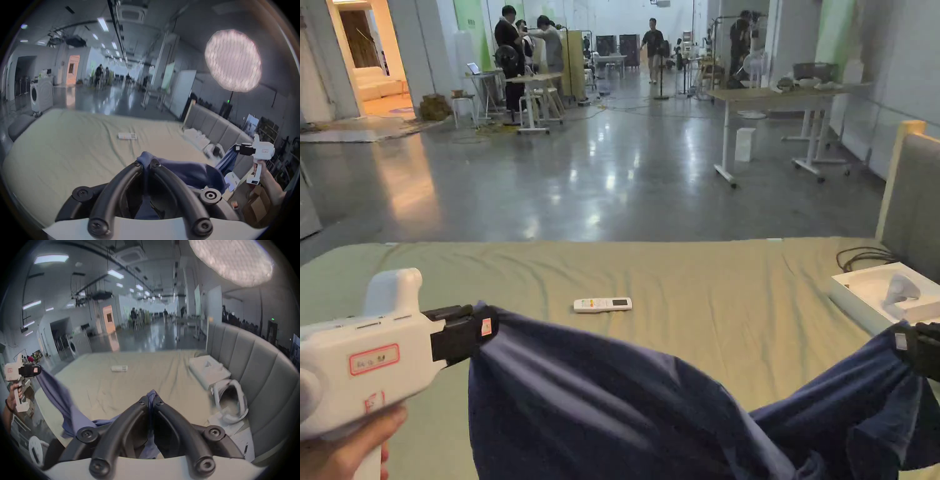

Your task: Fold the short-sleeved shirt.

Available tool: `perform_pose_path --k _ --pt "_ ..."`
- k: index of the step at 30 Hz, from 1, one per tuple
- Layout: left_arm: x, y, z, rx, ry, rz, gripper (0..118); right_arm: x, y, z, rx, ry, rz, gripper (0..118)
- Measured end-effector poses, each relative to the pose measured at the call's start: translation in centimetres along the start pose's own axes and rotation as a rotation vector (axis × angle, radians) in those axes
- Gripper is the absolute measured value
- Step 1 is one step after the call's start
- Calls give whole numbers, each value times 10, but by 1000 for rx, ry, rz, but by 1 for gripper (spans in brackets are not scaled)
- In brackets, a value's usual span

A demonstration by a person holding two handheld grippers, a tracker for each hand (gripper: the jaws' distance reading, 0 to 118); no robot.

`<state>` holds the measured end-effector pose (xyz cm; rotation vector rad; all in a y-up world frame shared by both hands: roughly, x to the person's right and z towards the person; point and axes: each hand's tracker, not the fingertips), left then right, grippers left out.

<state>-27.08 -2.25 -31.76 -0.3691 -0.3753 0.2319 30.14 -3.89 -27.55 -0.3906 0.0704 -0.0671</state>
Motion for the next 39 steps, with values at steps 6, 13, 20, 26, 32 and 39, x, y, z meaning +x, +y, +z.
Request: perform_pose_path --k 6,13,20,26,32,39 --pt "17 77 80 219 64 -67 8 -11 100 66 200 -52 -26 4" --pt "26 132 131 378 139 -127 8 -19 167 101 286 -143 26 4" --pt "6 148 156 446 209 -76 8 -9 189 116 319 -202 25 4" --pt "-20 146 161 457 239 8 8 1 184 115 323 -278 15 4" --pt "-35 141 157 458 256 48 8 7 176 109 323 -302 -25 4" --pt "-39 146 136 436 282 27 8 4 180 93 323 -300 -12 4"
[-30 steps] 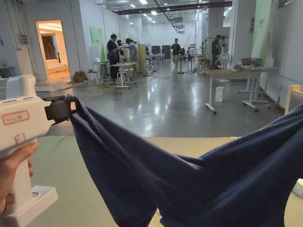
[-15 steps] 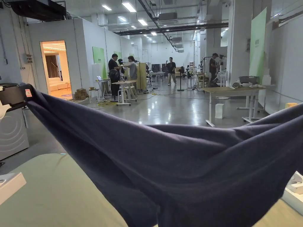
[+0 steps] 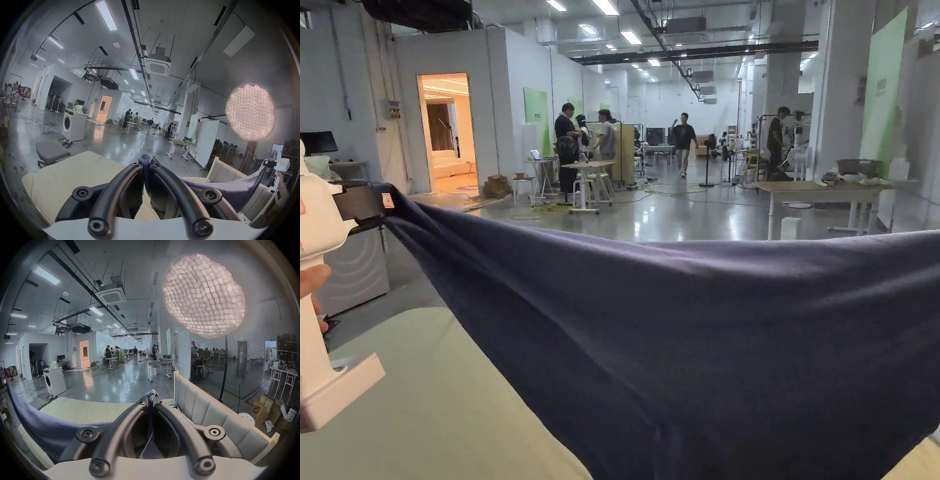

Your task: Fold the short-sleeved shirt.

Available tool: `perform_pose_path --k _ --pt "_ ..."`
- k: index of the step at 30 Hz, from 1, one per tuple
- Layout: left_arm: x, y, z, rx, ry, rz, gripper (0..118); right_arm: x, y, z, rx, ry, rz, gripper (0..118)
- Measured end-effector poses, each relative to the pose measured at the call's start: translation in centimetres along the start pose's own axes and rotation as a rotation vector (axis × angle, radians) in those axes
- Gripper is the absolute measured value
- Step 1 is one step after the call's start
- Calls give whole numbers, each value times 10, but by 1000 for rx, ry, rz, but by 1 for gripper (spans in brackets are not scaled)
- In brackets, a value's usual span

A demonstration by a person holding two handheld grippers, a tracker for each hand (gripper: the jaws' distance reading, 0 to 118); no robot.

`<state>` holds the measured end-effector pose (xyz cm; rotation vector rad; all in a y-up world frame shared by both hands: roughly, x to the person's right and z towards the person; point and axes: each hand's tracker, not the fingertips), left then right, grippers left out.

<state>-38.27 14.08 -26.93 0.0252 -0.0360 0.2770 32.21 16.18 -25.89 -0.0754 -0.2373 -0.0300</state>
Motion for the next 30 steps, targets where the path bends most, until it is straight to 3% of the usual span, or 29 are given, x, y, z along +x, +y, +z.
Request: perform_pose_path --k 18,22,25,30 --pt "-8 -49 -186 -175 96 -87 8 -62 -27 -181 -99 11 108 4" --pt "-11 -54 -223 -184 119 -49 8 -84 -23 -218 -105 -8 130 4" --pt "-17 -57 -241 -181 150 -13 8 -97 -21 -241 -142 -52 209 4" --pt "-21 -67 -259 -189 174 -6 8 -108 -28 -261 -161 -51 176 4"
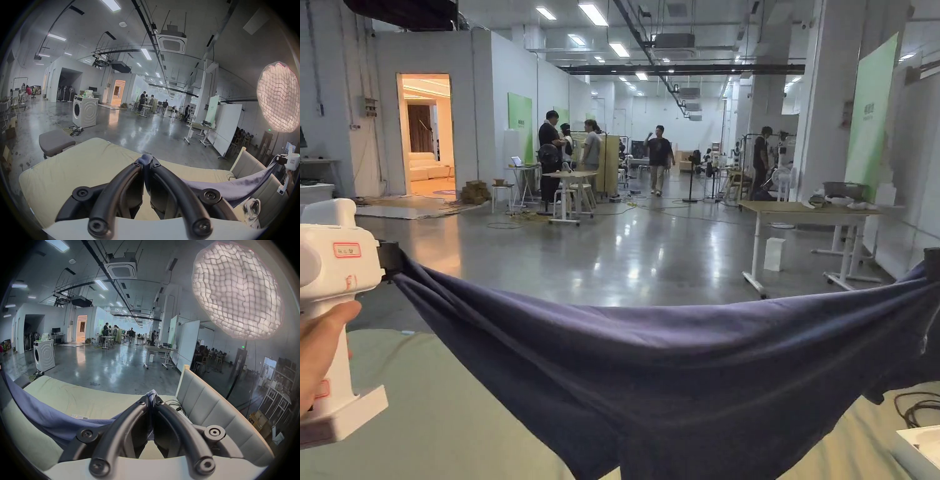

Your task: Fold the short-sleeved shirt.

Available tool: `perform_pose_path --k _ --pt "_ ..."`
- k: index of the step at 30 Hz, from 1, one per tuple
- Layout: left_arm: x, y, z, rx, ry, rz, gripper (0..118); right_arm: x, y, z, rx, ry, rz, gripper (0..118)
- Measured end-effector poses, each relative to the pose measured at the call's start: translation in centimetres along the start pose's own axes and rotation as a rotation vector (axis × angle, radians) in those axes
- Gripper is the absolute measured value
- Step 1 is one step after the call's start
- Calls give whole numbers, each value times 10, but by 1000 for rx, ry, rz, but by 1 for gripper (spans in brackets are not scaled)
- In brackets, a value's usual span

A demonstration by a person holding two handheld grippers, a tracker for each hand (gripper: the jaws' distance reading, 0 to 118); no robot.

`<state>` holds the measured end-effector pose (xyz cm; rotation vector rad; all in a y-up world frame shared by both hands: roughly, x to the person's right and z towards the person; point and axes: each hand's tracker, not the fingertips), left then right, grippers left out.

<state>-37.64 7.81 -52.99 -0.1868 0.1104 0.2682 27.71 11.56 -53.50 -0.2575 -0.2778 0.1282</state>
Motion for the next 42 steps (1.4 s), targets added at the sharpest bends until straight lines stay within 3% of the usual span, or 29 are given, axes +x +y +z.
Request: perform_pose_path --k 6,13,15,19,23,29,38,39,40,41,42 --pt "-8 -56 -18 -122 17 -100 8 -18 -66 -25 -110 53 13 4" --pt "-50 -224 -4 -392 11 -12 8 -27 -247 -16 -347 196 -101 4" --pt "-66 -267 4 -449 -2 2 8 -26 -296 0 -417 197 -106 4" --pt "-94 -319 52 -513 34 89 8 4 -370 25 -537 229 -108 4" --pt "-131 -330 111 -520 51 168 8 48 -399 83 -528 239 -207 4" --pt "-163 -348 193 -531 70 168 8 89 -428 160 -547 190 -252 4" --pt "-177 -378 232 -587 82 203 8 88 -473 205 -615 186 -236 4" --pt "-176 -380 230 -582 81 203 11 87 -477 203 -616 182 -230 10" --pt "-176 -382 230 -561 61 186 32 87 -480 201 -620 180 -227 33" --pt "-175 -382 232 -529 42 133 76 88 -484 199 -632 174 -227 86" --pt "-173 -380 233 -536 75 93 97 89 -487 198 -658 166 -249 106"
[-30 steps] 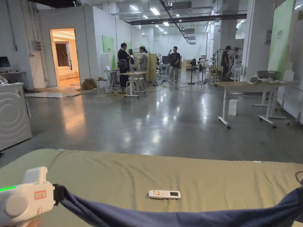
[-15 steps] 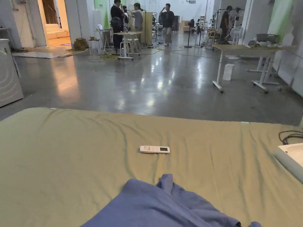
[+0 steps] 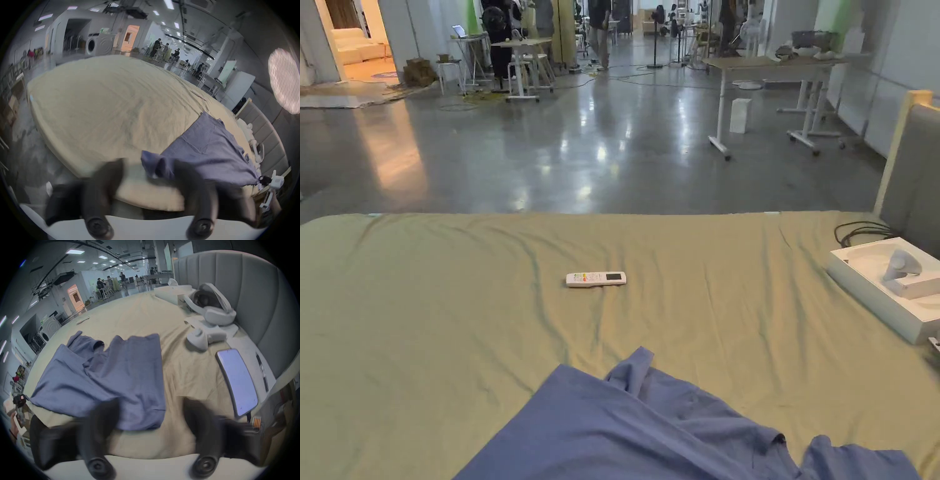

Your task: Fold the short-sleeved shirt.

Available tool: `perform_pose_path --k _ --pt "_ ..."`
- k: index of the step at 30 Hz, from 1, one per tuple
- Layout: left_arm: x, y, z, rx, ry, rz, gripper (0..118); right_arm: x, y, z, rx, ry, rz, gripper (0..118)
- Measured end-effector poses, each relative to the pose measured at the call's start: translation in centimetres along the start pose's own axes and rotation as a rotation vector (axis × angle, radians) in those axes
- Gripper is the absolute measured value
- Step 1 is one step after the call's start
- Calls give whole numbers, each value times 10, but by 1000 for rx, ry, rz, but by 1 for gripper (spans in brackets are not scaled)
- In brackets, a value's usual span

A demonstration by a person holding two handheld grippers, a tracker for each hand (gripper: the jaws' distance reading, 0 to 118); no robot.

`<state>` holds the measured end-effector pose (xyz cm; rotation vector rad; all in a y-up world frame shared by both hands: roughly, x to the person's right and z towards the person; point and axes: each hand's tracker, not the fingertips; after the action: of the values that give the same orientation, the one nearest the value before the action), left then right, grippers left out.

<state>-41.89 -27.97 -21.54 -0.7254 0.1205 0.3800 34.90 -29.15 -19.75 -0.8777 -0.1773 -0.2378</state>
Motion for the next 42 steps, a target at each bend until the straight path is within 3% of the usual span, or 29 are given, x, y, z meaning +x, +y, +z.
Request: perform_pose_path --k 1,2,4,6,9,14,20,22,23,24,25,26,27,29,42 --pt "3 0 6 -12 -7 8 98 0 -1 7 -55 -13 -47 104" --pt "6 1 18 -3 -17 8 98 -2 -3 21 -34 -33 -85 92" --pt "21 0 57 110 -77 -15 98 -10 -18 68 133 71 -107 97" --pt "50 -2 101 231 -64 -100 98 -28 -24 107 194 64 -73 107" --pt "97 -3 162 405 -85 -232 98 -61 -29 159 376 77 5 107" --pt "169 -4 213 581 -98 -373 98 -127 -20 210 628 45 220 107" --pt "210 -5 229 594 -200 -423 98 -159 -4 234 711 154 270 106" --pt "216 -6 232 610 -183 -462 97 -162 -5 240 723 163 276 97" --pt "219 -8 235 617 -176 -476 94 -163 -6 243 723 165 277 73" --pt "222 -8 239 603 -186 -496 84 -163 -6 243 715 166 285 48" --pt "223 -9 240 584 -217 -523 59 -165 -7 243 714 152 293 24" --pt "225 -11 242 577 -222 -541 9 -167 -9 242 714 127 308 7" --pt "229 -14 241 579 -201 -550 1 -167 -11 242 716 112 317 6" --pt "229 -20 242 602 -192 -590 1 -163 -8 239 683 129 316 0" --pt "228 4 220 496 -284 -485 1 -151 -4 234 673 130 278 0"
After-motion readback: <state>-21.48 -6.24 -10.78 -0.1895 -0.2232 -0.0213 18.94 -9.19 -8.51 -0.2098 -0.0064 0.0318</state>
